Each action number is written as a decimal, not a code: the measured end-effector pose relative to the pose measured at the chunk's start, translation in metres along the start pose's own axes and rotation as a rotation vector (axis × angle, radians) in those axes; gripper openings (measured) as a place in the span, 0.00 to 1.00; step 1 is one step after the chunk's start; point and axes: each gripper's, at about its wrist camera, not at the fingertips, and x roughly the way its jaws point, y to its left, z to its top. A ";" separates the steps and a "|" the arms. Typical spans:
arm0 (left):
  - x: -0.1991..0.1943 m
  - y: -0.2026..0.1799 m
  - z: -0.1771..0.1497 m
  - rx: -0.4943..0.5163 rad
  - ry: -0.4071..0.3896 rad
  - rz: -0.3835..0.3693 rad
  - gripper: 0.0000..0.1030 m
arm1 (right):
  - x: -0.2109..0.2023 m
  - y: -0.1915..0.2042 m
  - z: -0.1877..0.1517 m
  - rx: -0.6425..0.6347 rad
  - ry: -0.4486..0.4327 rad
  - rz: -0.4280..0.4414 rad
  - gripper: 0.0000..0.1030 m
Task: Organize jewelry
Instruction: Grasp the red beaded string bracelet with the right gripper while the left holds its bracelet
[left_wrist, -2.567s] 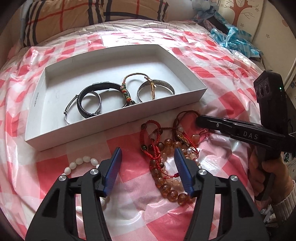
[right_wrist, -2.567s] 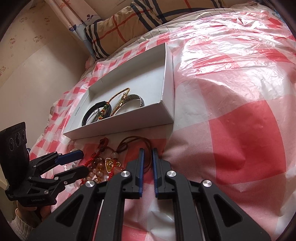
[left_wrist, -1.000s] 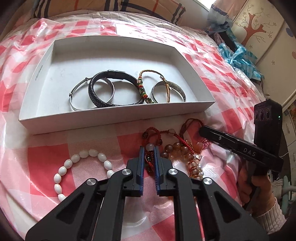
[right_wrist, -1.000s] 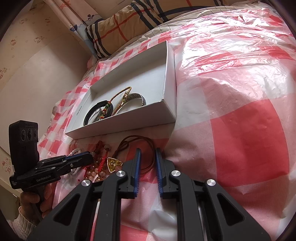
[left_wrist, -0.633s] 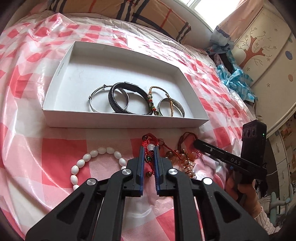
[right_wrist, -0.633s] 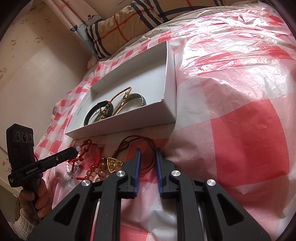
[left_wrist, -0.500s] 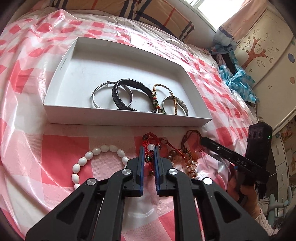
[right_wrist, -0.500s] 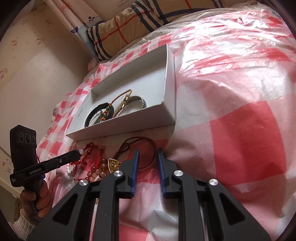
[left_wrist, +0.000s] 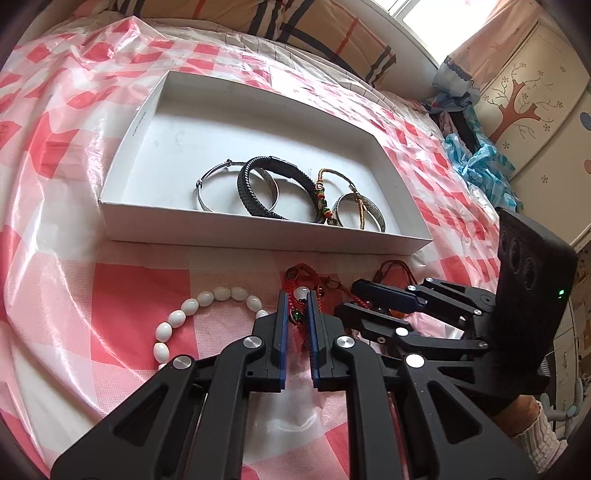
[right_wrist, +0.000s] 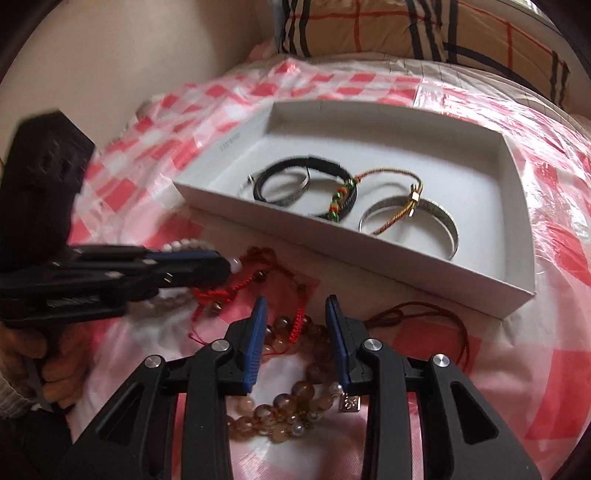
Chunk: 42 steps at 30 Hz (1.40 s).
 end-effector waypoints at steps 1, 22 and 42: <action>-0.002 0.000 0.000 0.000 -0.009 0.001 0.08 | 0.001 0.001 0.001 -0.005 0.002 -0.044 0.26; 0.019 -0.026 0.019 0.100 0.027 0.120 0.40 | -0.003 -0.031 -0.013 0.129 -0.044 -0.096 0.12; -0.014 -0.013 0.009 0.080 -0.106 0.096 0.06 | -0.019 -0.041 -0.018 0.193 -0.124 -0.042 0.04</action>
